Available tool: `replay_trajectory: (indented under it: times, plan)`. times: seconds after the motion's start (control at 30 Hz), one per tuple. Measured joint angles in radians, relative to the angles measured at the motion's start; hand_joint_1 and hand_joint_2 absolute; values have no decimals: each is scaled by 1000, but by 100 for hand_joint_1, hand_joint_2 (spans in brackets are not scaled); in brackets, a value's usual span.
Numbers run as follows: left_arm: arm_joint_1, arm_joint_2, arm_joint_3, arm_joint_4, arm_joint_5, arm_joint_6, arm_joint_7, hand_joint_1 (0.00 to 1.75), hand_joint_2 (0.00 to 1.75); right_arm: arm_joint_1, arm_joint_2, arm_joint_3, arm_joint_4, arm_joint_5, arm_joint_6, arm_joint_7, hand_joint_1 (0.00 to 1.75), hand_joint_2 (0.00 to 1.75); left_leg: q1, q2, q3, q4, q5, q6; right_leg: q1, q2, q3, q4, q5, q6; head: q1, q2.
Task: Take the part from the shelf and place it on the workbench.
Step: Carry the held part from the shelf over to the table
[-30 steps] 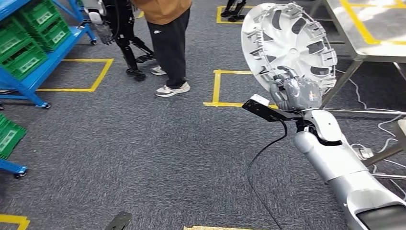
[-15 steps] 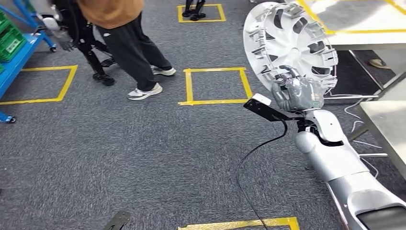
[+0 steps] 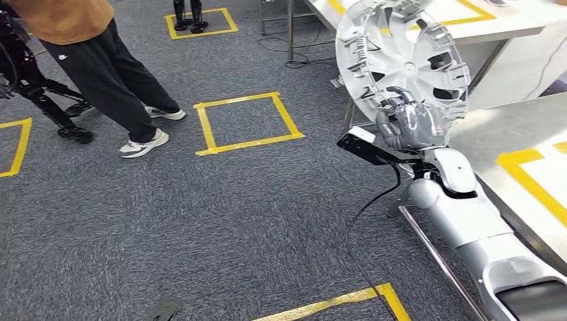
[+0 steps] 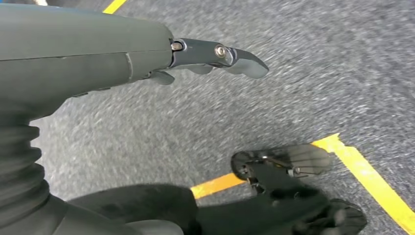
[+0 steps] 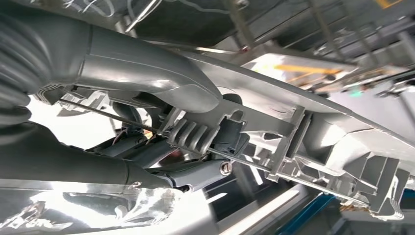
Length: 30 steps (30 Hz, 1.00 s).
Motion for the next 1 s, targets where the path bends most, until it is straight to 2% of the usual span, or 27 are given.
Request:
replay_trajectory:
  times: [0.03,0.07,0.1,0.13,0.2,0.23,0.27,0.3,0.33,0.37,0.4,0.47,0.5,0.53,0.57,0.63,0.7,0.77,0.8,0.83,0.87,0.9,0.93,0.97,1.0]
  plan:
    - [0,0,0,0,0,0,0,0,175,-3,0,0,0,0,0,0,175,175,2,-19,12,-28,4,1,-3,12,-5,-1,3,7,0,0]
    - [0,1,0,0,0,0,0,0,175,-4,1,0,1,0,-1,0,175,175,1,-22,16,-39,1,3,-6,25,-9,-4,7,16,0,0]
    - [0,1,0,0,0,0,0,0,175,-4,0,-1,1,1,-1,1,175,175,-1,-10,17,-44,1,8,-10,35,-13,-10,11,24,0,0]
    - [0,1,0,0,1,0,0,0,175,-4,-1,-2,2,1,-1,1,175,175,-2,2,19,-48,4,14,-10,26,-17,-10,12,29,0,0]
    - [-2,1,0,0,1,0,0,0,175,-4,-2,-4,4,1,-2,1,175,175,-3,27,23,-56,8,28,-6,-35,-42,34,-15,34,5,0]
    - [-1,1,0,0,1,0,0,0,175,-4,-1,-4,5,1,-2,1,175,175,-5,39,25,-57,8,32,-3,-73,-67,88,-44,35,7,0]
    - [0,1,1,0,1,0,0,0,175,-4,-1,-4,6,1,-2,1,175,175,-7,52,25,-57,7,35,-2,-94,-97,155,-75,37,9,0]
    - [2,2,1,0,2,0,0,0,175,-3,-1,-3,6,1,-2,1,175,175,-9,65,25,-56,6,37,-2,-102,-125,215,-99,40,10,0]
    - [3,3,1,0,2,0,0,0,175,-2,-1,-3,7,1,-2,2,175,175,-9,78,25,-56,6,38,-2,-104,-140,252,-108,41,10,0]
    - [3,3,1,0,2,0,0,0,175,-1,-1,-4,8,1,-2,2,175,175,-10,90,26,-56,5,38,-2,-106,-137,250,-100,42,10,0]
    - [3,2,1,0,2,0,0,0,175,0,-1,-4,8,1,-2,3,175,175,-10,102,27,-56,4,37,-1,-110,-113,211,-77,41,10,0]
    - [2,2,1,0,3,0,0,0,175,0,0,-4,8,1,-3,4,175,175,-14,124,31,-54,-2,31,6,-150,-34,76,-25,36,10,0]
    - [2,2,2,0,3,0,0,0,175,-1,0,-5,8,1,-4,4,175,175,-16,133,33,-53,-4,26,10,-167,-4,23,-11,31,9,0]
    - [2,2,2,0,3,0,0,0,175,-3,0,-5,8,1,-5,3,175,175,-19,141,34,-52,-6,22,13,-178,12,-6,-5,26,8,0]
    - [2,2,2,0,3,0,0,0,175,-3,1,-5,8,1,-5,3,175,175,-22,150,35,-52,-7,18,17,-174,14,-12,-7,20,7,0]
    - [1,2,2,0,3,0,0,0,175,-3,0,-8,8,0,-7,4,175,175,-20,163,39,-53,-11,8,14,-148,10,-15,-2,9,7,0]
    - [1,2,2,0,3,0,0,0,175,-4,-1,-10,8,0,-8,5,175,175,-17,137,26,-15,-42,-3,8,-126,10,-20,3,-1,4,0]
    - [2,2,2,0,3,0,0,0,175,-3,0,-10,8,0,-9,6,175,175,-15,96,-25,98,-100,-9,4,-105,11,-22,6,-9,0,0]
    - [4,2,3,0,3,0,0,0,175,-1,0,-9,8,1,-9,5,175,175,-14,87,-58,164,-125,-11,3,-93,10,-22,7,-11,-2,0]
    - [6,2,3,0,3,0,0,0,175,2,0,-9,8,1,-9,5,175,175,-14,83,-83,209,-136,-11,3,-80,10,-22,7,-11,-3,0]
    - [7,2,3,0,3,0,0,0,175,4,0,-9,8,1,-9,5,175,175,-13,81,-94,222,-128,-11,2,-66,10,-22,8,-10,-3,0]
    - [7,2,3,0,3,0,0,0,175,6,0,-9,8,1,-9,5,175,175,-12,78,-86,198,-104,-11,1,-52,10,-21,9,-9,-3,0]
    - [6,2,3,0,3,0,0,0,175,6,0,-9,8,1,-9,5,175,175,-9,69,-61,144,-69,-11,-1,-39,10,-21,10,-6,-3,0]
    - [5,2,3,0,3,0,0,0,175,5,0,-9,8,1,-9,5,175,175,-4,46,-29,79,-38,-12,-2,-26,9,-21,11,-2,-3,0]
    - [5,1,3,0,4,0,0,0,175,3,0,-9,8,1,-9,5,175,175,2,23,0,20,-18,-12,-3,-12,4,-19,13,4,-3,0]
